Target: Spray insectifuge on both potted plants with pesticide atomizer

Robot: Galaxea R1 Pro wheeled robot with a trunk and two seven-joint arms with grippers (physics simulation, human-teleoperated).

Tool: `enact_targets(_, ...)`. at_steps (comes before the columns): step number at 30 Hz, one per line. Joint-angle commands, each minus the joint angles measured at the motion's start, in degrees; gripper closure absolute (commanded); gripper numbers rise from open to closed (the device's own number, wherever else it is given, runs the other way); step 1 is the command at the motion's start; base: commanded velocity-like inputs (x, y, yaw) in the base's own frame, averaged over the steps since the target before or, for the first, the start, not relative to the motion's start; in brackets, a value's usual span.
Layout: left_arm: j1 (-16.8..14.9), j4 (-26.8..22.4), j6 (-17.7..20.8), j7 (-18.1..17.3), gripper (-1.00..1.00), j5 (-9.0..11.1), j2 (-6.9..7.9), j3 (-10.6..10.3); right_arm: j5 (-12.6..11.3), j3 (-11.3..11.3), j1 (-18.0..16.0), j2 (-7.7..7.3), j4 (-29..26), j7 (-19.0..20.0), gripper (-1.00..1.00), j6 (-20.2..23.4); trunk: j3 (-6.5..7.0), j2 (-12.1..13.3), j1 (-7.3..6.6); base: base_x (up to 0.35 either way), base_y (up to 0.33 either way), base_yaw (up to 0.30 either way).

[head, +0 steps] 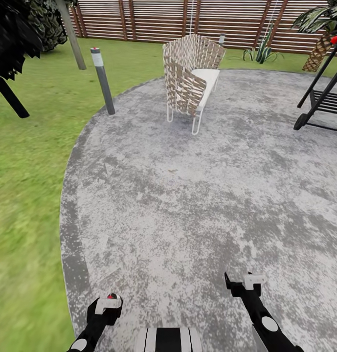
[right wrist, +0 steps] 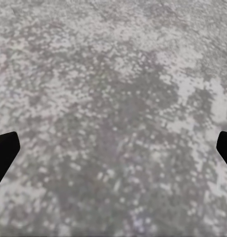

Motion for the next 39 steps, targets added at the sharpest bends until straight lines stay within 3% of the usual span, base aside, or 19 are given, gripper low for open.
enact_targets(1,-0.02,0.04,-0.19,0.04,-1.00,-0.28,0.02,-0.05,-0.02,0.00,-0.02,0.01,0.03,-0.02,-1.00,-0.17,-0.10,-0.01,-0.01,0.000,0.000,0.000)
enact_targets(13,-0.01,0.04,-0.22,0.04,-1.00,-0.34,0.02,-0.06,-0.04,0.01,-0.02,-0.02,0.03,-0.02,-1.00,-0.17,-0.29,-0.01,-0.01,0.000,0.000,0.000)
enact_targets(20,-0.09,0.05,-0.22,0.04,-1.00,-0.39,0.02,-0.06,-0.03,0.01,-0.02,0.00,0.03,-0.02,-1.00,-0.17,-1.59,-0.07,0.09,0.000,0.000,0.000)
enact_targets(31,-0.09,0.04,-0.31,0.04,-1.00,-0.48,0.02,0.03,-0.06,0.01,-0.02,0.03,0.03,-0.02,-1.00,-0.17,-1.66,-0.07,0.09,0.000,0.000,0.000)
enact_targets(39,-0.09,0.61,-2.99,0.04,-1.00,-0.44,0.02,0.03,-0.10,0.01,-0.02,0.03,0.12,-0.02,-1.00,-0.17,-1.66,-0.07,0.09,0.075,0.000,0.000)
